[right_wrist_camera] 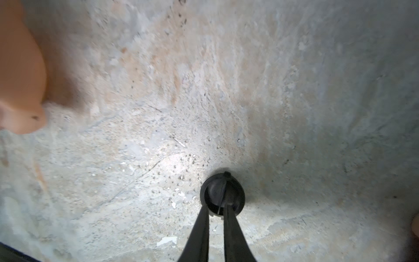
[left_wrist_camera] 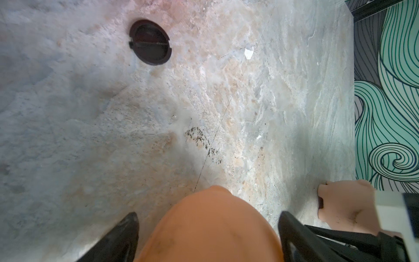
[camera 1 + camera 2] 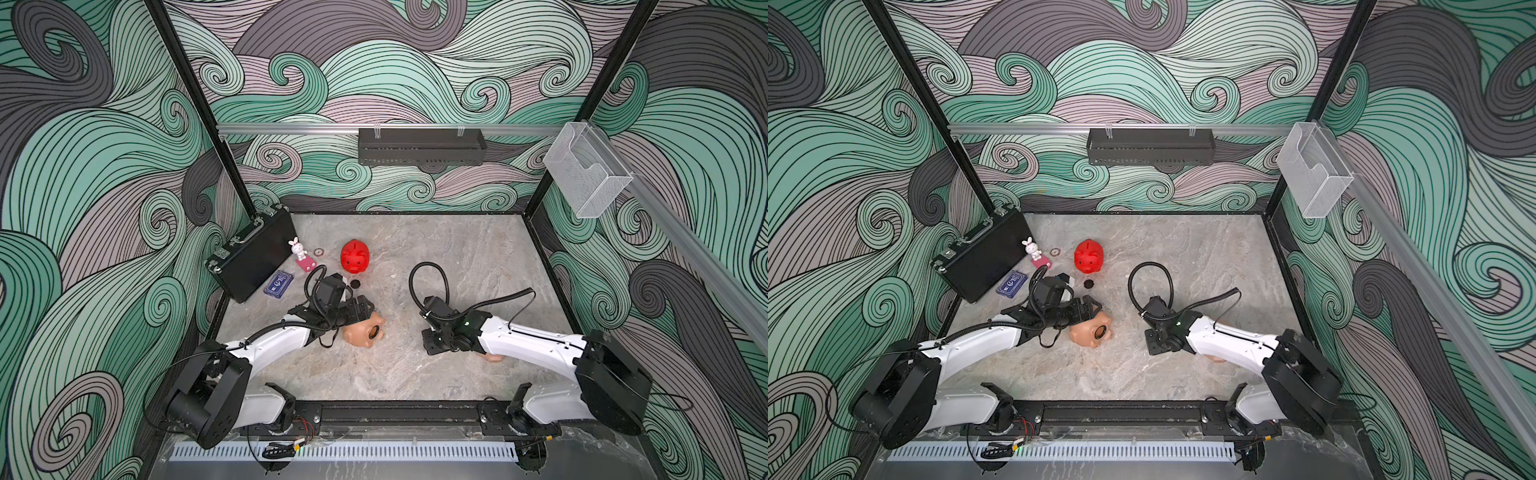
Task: Open piggy banks
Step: Place the lid at the center of the board.
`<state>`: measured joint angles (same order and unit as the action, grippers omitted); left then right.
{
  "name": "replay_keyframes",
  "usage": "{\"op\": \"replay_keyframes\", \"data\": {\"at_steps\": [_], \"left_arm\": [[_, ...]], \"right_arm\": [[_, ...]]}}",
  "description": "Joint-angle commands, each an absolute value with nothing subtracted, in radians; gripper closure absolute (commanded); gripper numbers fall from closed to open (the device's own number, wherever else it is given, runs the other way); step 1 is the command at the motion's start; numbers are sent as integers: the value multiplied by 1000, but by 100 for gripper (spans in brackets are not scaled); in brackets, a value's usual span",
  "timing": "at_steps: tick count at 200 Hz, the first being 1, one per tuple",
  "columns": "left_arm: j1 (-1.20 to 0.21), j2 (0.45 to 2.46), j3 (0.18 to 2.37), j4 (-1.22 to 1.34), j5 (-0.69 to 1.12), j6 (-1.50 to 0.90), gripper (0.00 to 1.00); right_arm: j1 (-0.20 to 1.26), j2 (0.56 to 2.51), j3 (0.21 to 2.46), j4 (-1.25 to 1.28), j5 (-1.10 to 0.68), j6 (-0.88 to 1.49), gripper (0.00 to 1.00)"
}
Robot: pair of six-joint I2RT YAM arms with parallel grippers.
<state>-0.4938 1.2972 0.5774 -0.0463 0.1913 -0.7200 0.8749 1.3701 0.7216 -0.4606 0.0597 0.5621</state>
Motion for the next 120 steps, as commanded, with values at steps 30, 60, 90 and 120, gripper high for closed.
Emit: {"op": "replay_keyframes", "data": {"at_steps": [30,60,90,120], "left_arm": [[-499,1249,613,-168,173,-704,8],[-499,1224,627,-195,173,-706,8],[-499,1192,630,-222,168,-711,7],[-499,1156,631,-244,168,-718,7]], "right_arm": [[871,1224,660,-384,43,626,72],[883,1189,587,-150,-86,703,59],[918,1190,587,-49,-118,747,50],[954,1200,574,71,-140,817,39]]}}
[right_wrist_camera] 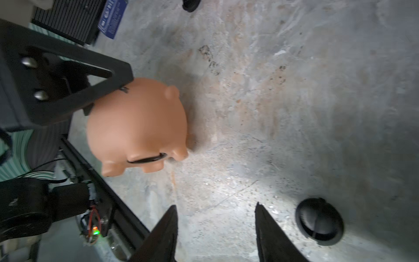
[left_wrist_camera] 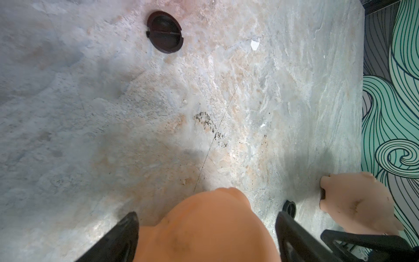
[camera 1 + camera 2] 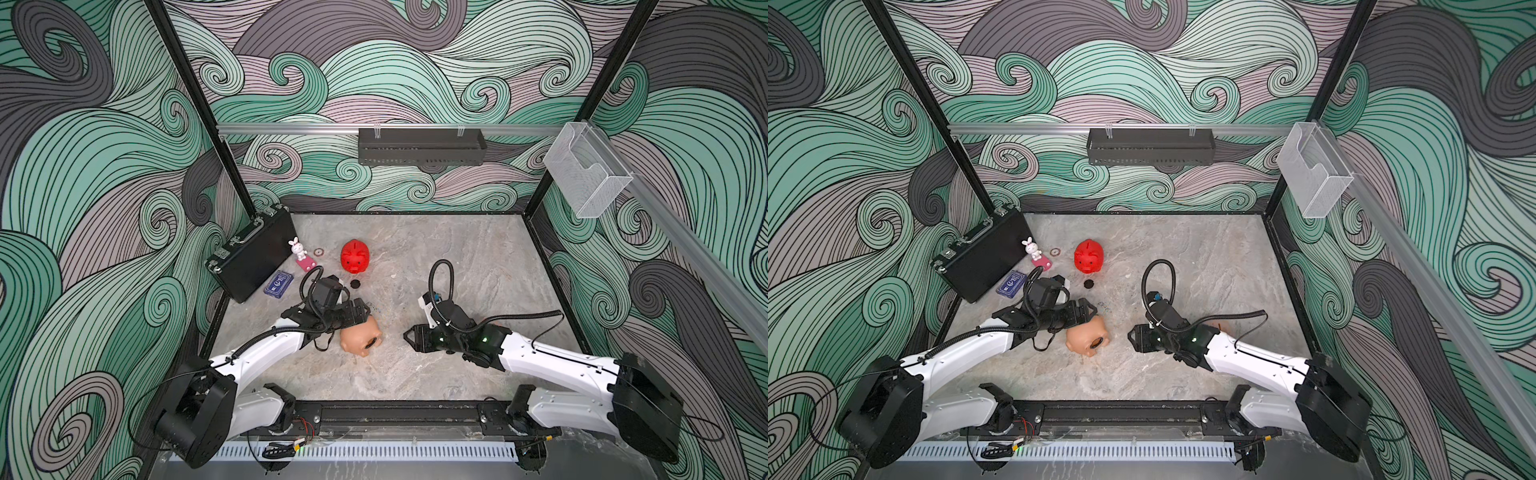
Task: Open piggy banks
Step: Place the lid at the center of the board, then adjust the piggy bank at the center of the board.
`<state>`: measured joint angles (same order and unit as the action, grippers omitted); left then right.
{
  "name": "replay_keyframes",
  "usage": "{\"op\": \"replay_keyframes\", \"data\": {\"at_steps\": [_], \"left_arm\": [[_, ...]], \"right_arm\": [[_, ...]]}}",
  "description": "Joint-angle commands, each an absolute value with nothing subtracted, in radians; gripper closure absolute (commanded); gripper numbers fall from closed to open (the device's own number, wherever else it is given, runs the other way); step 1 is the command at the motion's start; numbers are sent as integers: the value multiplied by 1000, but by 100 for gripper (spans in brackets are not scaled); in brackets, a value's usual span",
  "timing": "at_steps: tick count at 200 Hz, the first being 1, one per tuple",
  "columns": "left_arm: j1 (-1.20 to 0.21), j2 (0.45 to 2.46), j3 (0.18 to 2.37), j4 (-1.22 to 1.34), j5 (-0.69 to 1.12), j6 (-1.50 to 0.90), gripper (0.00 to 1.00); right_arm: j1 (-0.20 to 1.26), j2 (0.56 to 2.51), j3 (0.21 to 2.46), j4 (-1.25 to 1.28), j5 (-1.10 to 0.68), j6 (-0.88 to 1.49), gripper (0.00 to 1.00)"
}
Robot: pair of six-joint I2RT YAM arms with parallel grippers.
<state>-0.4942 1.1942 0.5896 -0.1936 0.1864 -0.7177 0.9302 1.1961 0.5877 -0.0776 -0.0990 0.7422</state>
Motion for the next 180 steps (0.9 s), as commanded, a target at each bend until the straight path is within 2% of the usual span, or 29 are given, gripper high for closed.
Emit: {"op": "replay_keyframes", "data": {"at_steps": [1,33,78,124,157,180], "left_arm": [[-499,1154,632,-246,168,-719,7],[-499,1108,623,-284,163,-724,7],[-499,1046,588,-317,167,-738,7],[-499,979,536,-318,166,-750,8],[-499,995,526,-292,207,-752,11],[-500,991,523,-278,225,-758,13]], "right_arm": [[955,1201,574,74,-141,819,38],[992,1236,582,146,-163,872,27],[1070,1313,612,150,-158,841,24],[1074,1295,632,77,-86,769,22],[1074,1350,667,79,-143,735,24],[1075,1392,679,101,-156,732,20]]}}
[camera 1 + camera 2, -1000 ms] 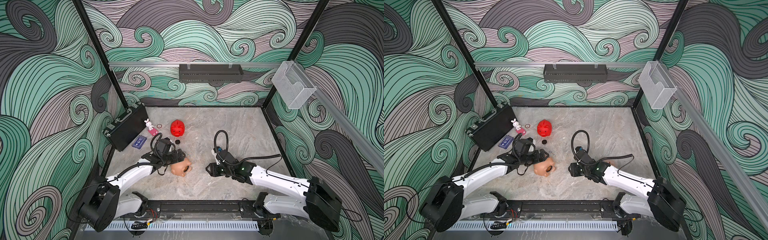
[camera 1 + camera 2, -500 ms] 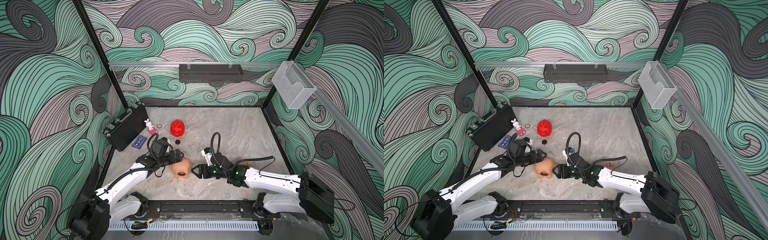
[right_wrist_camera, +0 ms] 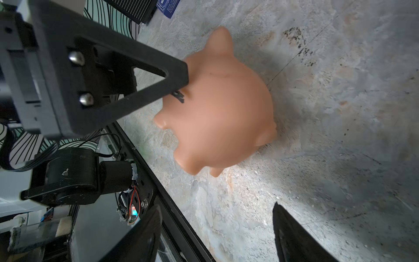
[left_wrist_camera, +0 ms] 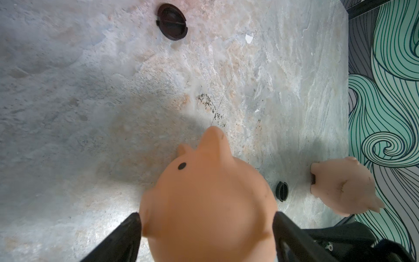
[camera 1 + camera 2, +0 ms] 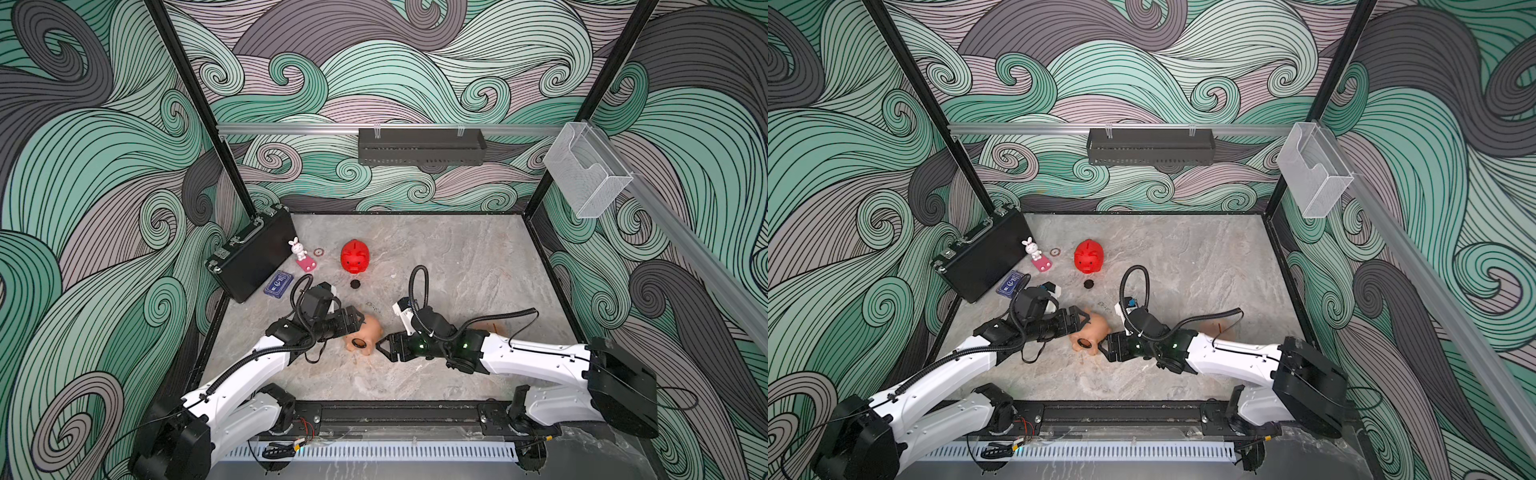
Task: Open piggy banks
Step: Adjust the piggy bank at the center of the board.
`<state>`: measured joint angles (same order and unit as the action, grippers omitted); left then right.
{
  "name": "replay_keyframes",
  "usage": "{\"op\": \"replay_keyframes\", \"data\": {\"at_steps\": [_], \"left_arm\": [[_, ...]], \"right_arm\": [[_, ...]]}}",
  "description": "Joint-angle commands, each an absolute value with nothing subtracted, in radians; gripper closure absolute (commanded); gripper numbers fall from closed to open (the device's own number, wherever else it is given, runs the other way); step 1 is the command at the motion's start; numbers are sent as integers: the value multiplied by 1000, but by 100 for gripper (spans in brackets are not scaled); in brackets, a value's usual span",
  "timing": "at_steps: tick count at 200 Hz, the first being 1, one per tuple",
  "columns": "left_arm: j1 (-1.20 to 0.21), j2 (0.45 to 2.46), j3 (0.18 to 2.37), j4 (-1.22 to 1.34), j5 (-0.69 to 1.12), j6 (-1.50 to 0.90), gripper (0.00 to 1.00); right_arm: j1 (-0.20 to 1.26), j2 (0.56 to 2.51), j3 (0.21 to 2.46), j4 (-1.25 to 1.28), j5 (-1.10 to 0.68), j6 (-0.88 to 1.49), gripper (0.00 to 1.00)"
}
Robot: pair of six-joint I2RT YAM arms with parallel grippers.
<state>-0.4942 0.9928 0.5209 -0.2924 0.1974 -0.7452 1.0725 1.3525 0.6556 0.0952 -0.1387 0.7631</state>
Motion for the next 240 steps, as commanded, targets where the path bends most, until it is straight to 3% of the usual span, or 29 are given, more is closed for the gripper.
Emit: {"op": "replay_keyframes", "data": {"at_steps": [1,47,115,240], "left_arm": [[-500,990,523,-278,226,-758,13],[-504,973,504,-257,260,-773,17],[-518,976,493,-242,264,-776,18],[-523,995,482,-217,262,-780,17]], "right_arm": [[1074,1393,680,101,-157,732,20],[1074,1482,732,102,-165,717,14],[1028,1540,758,38,-53,720,21],[887,1568,753,-3,-10,650,27]]}}
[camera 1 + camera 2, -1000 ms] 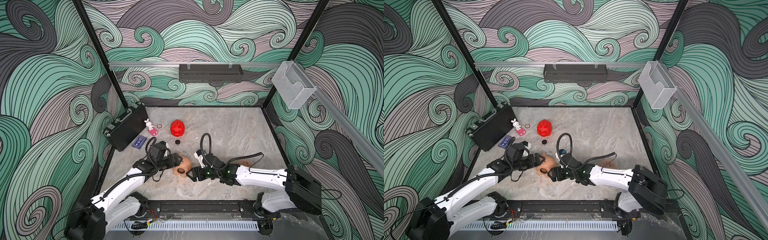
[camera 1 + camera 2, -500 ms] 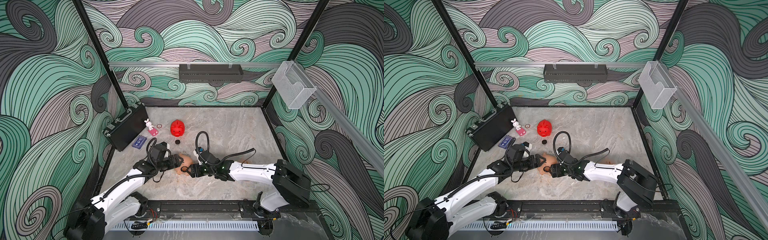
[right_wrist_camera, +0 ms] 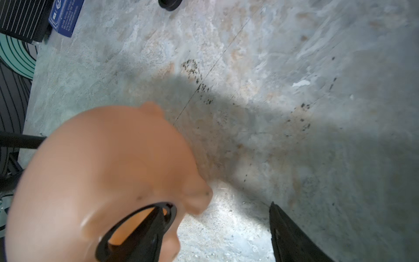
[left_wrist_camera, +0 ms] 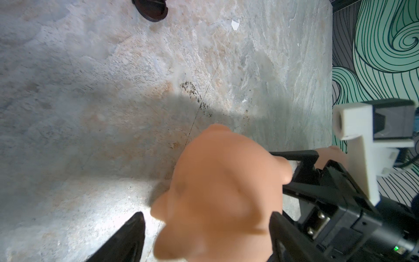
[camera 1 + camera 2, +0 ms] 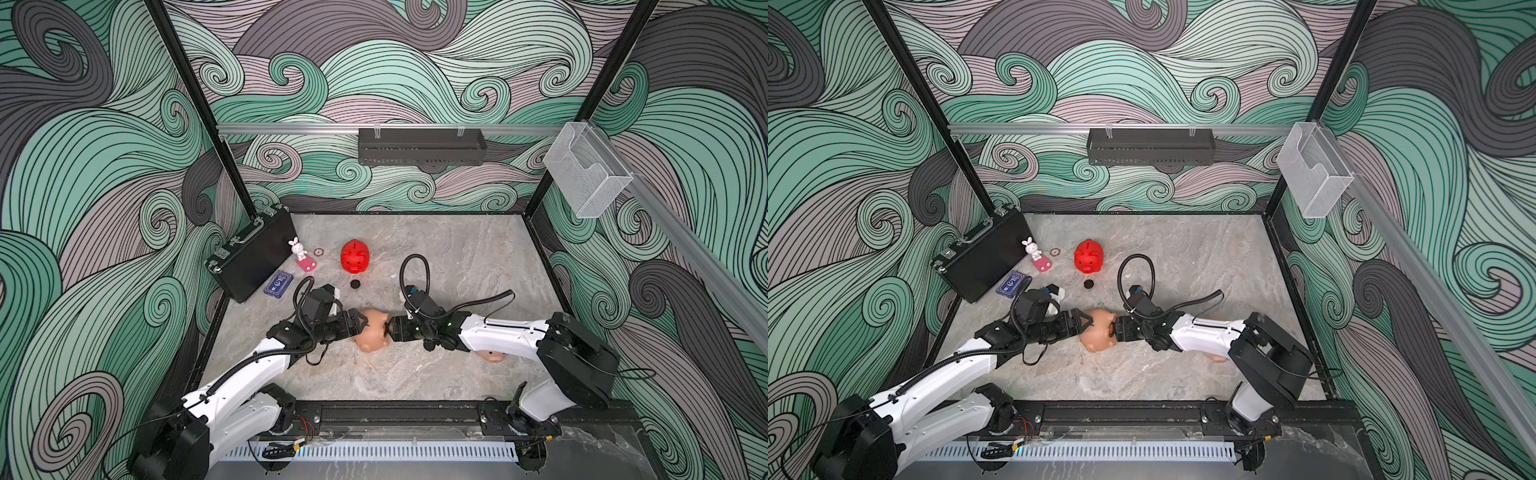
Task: Open piggy banks
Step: Adjust the piggy bank at the center of the board.
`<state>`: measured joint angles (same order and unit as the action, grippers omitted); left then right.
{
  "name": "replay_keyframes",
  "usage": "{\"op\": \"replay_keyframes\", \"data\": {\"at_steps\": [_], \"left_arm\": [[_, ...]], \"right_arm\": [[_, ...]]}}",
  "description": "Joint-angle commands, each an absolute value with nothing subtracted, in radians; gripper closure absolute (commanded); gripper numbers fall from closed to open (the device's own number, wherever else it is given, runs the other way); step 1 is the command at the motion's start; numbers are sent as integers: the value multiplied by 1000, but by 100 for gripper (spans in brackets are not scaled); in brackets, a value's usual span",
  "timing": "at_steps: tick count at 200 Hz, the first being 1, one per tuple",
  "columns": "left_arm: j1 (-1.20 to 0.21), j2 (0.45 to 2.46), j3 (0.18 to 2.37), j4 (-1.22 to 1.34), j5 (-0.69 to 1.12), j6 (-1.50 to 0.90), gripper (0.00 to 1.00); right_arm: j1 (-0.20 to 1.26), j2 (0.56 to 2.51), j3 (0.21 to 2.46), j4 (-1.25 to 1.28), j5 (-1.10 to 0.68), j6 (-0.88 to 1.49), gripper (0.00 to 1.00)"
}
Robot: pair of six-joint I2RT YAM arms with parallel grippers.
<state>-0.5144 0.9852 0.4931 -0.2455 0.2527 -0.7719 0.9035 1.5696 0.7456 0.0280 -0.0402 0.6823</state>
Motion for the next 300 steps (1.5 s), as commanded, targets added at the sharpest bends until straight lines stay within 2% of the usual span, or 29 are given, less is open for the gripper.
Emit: {"op": "replay_keyframes", "data": {"at_steps": [1,70,109,150,184,223,239,300], "left_arm": [[-523,995,482,-216,262,-780,17],[-551,1060,472,-136,281,-792,31],[-557,1069,472,-130,275,-793,32],[-559,1067,478,-138,272,-792,32],[-560,1079,479,-133,272,-790,32],[-560,1094,483,-125,270,-789,32],[-560,1094,488,-130,267,-788,32],[-561,1101,491,-130,264,-787,32]], "right_arm": [[887,1568,753,-4,-10,649,27],[887,1556,743,15,-94,641,31],[884,1513,729,-23,-43,642,32],[860,1330,669,-91,46,648,33],[865,1243,654,-11,-119,640,23],[898,1308,725,13,-206,576,10],[909,1347,752,9,-223,549,1],[944,1477,830,30,-254,540,1]]}}
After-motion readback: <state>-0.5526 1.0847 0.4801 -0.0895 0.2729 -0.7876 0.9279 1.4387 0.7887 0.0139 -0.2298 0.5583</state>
